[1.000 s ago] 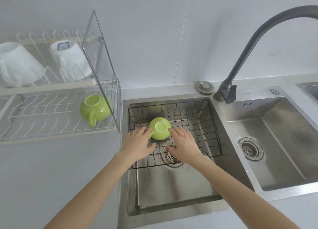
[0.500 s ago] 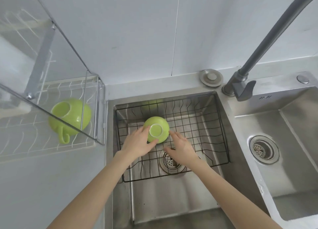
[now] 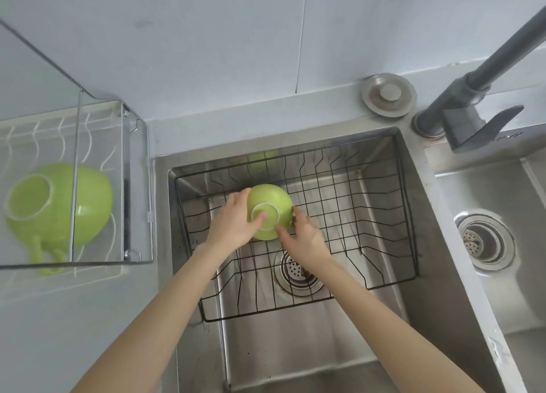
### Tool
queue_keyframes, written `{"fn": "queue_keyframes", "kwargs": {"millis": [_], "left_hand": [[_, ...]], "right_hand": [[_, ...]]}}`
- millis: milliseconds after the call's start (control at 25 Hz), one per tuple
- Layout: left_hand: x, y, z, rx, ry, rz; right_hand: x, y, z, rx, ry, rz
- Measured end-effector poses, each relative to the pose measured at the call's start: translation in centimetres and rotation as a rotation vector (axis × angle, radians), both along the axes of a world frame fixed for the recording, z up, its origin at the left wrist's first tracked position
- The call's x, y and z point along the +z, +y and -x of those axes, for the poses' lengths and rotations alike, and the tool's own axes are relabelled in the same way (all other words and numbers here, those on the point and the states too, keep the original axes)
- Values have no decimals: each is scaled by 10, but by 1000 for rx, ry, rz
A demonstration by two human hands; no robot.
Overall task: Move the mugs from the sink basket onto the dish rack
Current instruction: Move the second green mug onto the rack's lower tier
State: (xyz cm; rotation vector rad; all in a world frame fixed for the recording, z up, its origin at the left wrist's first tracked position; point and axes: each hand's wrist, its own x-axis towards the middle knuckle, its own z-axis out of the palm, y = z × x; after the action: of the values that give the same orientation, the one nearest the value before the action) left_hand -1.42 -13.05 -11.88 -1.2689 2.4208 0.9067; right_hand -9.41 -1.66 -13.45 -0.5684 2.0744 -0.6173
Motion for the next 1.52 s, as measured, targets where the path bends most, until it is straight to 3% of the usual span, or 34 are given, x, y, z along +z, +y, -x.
{"fn": "queue_keyframes", "kwargs": {"millis": [240, 640, 1080, 1520], "left_hand": [[-9, -4, 1, 114, 142, -133], [5, 9, -10, 179, 207, -149], [67, 50, -56, 14, 266, -372], [106, 101, -112, 30, 404, -168]], "right_hand": [[0, -9, -3, -136, -63, 37], [15, 1, -6, -248, -96, 61], [82, 48, -9, -176, 16, 143], [136, 87, -59, -61, 89, 254]]}}
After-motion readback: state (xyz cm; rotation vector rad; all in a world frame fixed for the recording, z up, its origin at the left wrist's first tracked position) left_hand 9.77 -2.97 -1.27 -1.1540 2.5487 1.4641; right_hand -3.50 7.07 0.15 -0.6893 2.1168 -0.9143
